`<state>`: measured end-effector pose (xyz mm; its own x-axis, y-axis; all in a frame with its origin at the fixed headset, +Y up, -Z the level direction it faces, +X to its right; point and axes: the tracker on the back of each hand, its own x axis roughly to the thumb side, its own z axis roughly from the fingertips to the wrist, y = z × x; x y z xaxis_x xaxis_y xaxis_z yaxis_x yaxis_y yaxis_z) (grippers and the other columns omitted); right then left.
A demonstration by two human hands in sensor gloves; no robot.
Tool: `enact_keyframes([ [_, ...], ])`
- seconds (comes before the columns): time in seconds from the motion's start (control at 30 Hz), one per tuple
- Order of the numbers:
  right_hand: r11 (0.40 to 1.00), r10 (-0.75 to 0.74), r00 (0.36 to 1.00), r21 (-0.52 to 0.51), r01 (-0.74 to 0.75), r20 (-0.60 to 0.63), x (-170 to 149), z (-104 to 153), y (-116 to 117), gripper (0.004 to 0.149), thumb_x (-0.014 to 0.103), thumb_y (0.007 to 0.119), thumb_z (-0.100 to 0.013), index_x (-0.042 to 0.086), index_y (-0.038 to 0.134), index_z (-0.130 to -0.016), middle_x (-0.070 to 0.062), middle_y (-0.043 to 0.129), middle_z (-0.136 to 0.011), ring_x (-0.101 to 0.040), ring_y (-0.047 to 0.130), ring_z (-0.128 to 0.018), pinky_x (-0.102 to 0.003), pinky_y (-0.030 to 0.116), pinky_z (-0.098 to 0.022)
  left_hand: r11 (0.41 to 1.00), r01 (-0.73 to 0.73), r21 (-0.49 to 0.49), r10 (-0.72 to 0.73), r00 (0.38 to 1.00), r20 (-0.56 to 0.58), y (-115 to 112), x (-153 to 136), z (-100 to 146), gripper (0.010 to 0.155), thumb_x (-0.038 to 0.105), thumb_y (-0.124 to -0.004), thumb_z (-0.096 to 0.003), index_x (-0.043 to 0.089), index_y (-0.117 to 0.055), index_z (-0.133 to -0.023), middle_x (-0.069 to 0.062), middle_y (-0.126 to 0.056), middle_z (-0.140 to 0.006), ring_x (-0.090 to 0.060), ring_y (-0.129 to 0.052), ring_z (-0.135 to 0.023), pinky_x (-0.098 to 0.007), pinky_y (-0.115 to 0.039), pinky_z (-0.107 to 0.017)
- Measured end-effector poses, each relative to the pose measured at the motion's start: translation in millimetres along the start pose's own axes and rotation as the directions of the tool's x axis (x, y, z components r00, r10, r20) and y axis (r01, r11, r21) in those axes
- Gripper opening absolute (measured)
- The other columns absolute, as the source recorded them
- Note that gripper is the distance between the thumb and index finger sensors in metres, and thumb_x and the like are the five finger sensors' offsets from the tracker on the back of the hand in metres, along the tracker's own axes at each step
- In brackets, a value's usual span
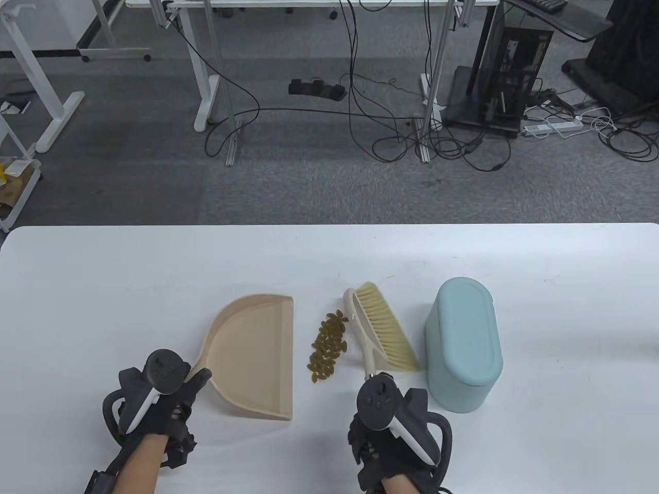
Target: Sweep raisins on the table into the desktop trash can
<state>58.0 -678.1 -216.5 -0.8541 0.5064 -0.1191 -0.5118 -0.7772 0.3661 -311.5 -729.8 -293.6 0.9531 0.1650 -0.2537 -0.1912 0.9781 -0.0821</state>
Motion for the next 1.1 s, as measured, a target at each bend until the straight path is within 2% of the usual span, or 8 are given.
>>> enact_keyframes([
  [0.1,0.942,-0.335,0.937,0.043,0.332,0.095,-2,3,22,0.074,0.032,0.06,-0.058,-0.009,0.018,-0.103,-0.022,0.084,-0.062,-0.012,0.097,-0.018,-0.034,0.087,-0.016,1.0,-0.007,-0.021,0.007,1.0,-0.005,-4,-2,-1,0.064,0.068,-0.064,-0.0462,0.019,-0.082,-0.084,0.006,-0.103,-0.051,-0.006,-0.107,-0.02,-0.032,-0.09,-0.021],
  [0.33,0.622,-0.782,0.598,0.3,0.724,0.179,13,-2,50,0.071,0.034,0.057,-0.059,-0.006,0.019,-0.105,-0.018,0.084,-0.063,-0.011,0.096,-0.019,-0.033,0.086,-0.017,0.999,-0.011,-0.05,0.01,1.0,-0.018,-10,-5,-2,0.065,0.068,-0.062,-0.0464,0.02,-0.081,-0.085,0.007,-0.103,-0.052,-0.006,-0.107,-0.021,-0.033,-0.09,-0.022],
  [0.37,0.638,-0.77,0.606,0.281,0.717,0.199,13,-2,47,0.071,0.034,0.058,-0.059,-0.005,0.021,-0.105,-0.018,0.084,-0.062,-0.011,0.096,-0.018,-0.033,0.086,-0.017,0.999,-0.011,-0.052,0.01,1.0,-0.017,-10,-5,-2,0.065,0.068,-0.062,-0.0466,0.02,-0.081,-0.085,0.007,-0.103,-0.052,-0.006,-0.107,-0.021,-0.033,-0.09,-0.022],
  [0.57,0.734,-0.642,0.66,0.066,0.676,0.39,2,-3,24,0.07,0.036,0.062,-0.057,-0.002,0.032,-0.107,-0.018,0.088,-0.062,-0.011,0.098,-0.018,-0.033,0.087,-0.018,0.996,-0.038,-0.076,0.037,0.999,-0.018,-18,-12,-4,0.065,0.069,-0.06,-0.0465,0.02,-0.08,-0.085,0.007,-0.102,-0.053,-0.006,-0.107,-0.022,-0.033,-0.09,-0.023],
  [0.67,0.83,-0.411,0.806,-0.19,0.524,0.426,-9,-6,12,0.069,0.035,0.07,-0.053,0.0,0.044,-0.107,-0.02,0.091,-0.061,-0.016,0.1,-0.018,-0.038,0.087,-0.021,0.995,-0.051,-0.082,0.05,0.999,-0.017,-24,-16,-4,0.066,0.07,-0.059,-0.0468,0.02,-0.08,-0.085,0.008,-0.102,-0.053,-0.005,-0.107,-0.023,-0.033,-0.09,-0.023],
  [0.77,0.901,-0.042,0.953,-0.401,0.166,0.3,-18,-18,7,0.07,0.035,0.073,-0.052,0.002,0.047,-0.108,-0.021,0.092,-0.062,-0.017,0.101,-0.02,-0.04,0.087,-0.024,0.995,-0.071,-0.076,0.07,0.997,-0.017,-27,-18,-3,0.066,0.07,-0.059,-0.0464,0.02,-0.08,-0.085,0.008,-0.102,-0.053,-0.005,-0.107,-0.022,-0.032,-0.09,-0.023],
  [0.87,0.858,0.245,0.959,-0.493,-0.146,0.141,-26,-34,17,0.068,0.034,0.076,-0.05,0.003,0.053,-0.106,-0.023,0.092,-0.061,-0.02,0.101,-0.021,-0.042,0.086,-0.025,0.995,-0.068,-0.079,0.066,0.998,-0.018,-27,-18,-3,0.066,0.07,-0.059,-0.0466,0.021,-0.08,-0.085,0.008,-0.102,-0.053,-0.005,-0.107,-0.022,-0.032,-0.09,-0.023],
  [1.1,0.667,0.635,0.772,-0.488,-0.563,-0.025,-39,-67,45,0.068,0.036,0.077,-0.049,0.003,0.055,-0.105,-0.02,0.092,-0.064,-0.019,0.101,-0.023,-0.041,0.087,-0.027,0.992,-0.088,-0.085,0.087,0.996,-0.019,-28,-20,-4,0.066,0.071,-0.059,-0.0467,0.021,-0.08,-0.085,0.008,-0.102,-0.053,-0.005,-0.107,-0.023,-0.032,-0.09,-0.024],
])
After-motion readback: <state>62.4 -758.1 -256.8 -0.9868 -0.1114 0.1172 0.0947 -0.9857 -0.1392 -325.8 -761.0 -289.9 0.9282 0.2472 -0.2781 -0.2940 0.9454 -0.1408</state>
